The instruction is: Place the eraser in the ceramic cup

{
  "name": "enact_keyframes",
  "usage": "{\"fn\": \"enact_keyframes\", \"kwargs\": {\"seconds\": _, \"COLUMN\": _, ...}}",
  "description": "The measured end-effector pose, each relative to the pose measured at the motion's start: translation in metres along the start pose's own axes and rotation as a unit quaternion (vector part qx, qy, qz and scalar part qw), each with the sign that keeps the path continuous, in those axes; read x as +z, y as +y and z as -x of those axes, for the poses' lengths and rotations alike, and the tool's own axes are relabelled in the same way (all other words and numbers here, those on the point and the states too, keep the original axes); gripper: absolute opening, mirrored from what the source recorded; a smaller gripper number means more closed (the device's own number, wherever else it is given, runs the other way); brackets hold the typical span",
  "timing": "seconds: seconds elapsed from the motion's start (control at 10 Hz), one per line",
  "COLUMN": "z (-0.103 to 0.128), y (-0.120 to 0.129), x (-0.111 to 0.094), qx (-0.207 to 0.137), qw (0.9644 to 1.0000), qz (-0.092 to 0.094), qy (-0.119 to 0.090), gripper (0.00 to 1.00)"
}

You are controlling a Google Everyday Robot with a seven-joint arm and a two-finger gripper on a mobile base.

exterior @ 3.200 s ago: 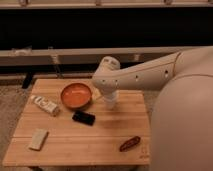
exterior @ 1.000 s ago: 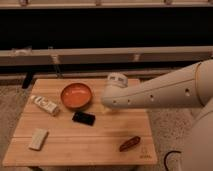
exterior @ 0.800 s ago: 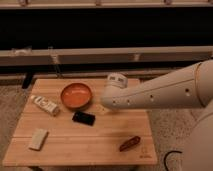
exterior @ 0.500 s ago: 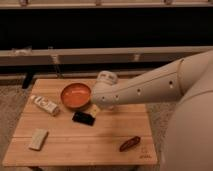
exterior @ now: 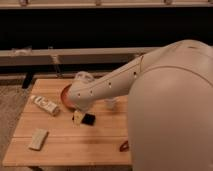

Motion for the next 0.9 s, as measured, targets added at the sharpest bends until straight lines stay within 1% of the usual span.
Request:
{"fn": "enact_keyframes", "kwargs": {"seconds": 0.1, "z": 0.004, "y": 0.005, "x": 0.015, "qx": -0.010, "qw": 0.9998, "qz": 0.008, "qy": 0.012, "gripper": 0.94}}
{"fn": "enact_keyframes", "kwargs": {"seconds": 0.3, "z": 0.003, "y": 0.001, "x": 0.040, "qx": -0.015, "qw": 0.9989, "qz": 0.020, "qy": 0.040, "gripper": 0.94}}
{"fn": "enact_keyframes", "kwargs": {"seconds": 0.5, "z": -0.001, "y": -0.008, "x": 0.060, "qx": -0.008, "qw": 0.9972, "qz": 0.029, "qy": 0.068, "gripper": 0.94}}
{"fn": "enact_keyframes", "kwargs": {"seconds": 0.7, "z": -0.006, "y": -0.013, "x": 0.076, "qx": 0.001, "qw": 0.9952, "qz": 0.039, "qy": 0.089, "gripper": 0.94}}
{"fn": "enact_keyframes", "kwargs": {"seconds": 0.9, "z": -0.010, "y": -0.011, "x": 0.088, "qx": 0.003, "qw": 0.9932, "qz": 0.048, "qy": 0.106, "gripper": 0.94}}
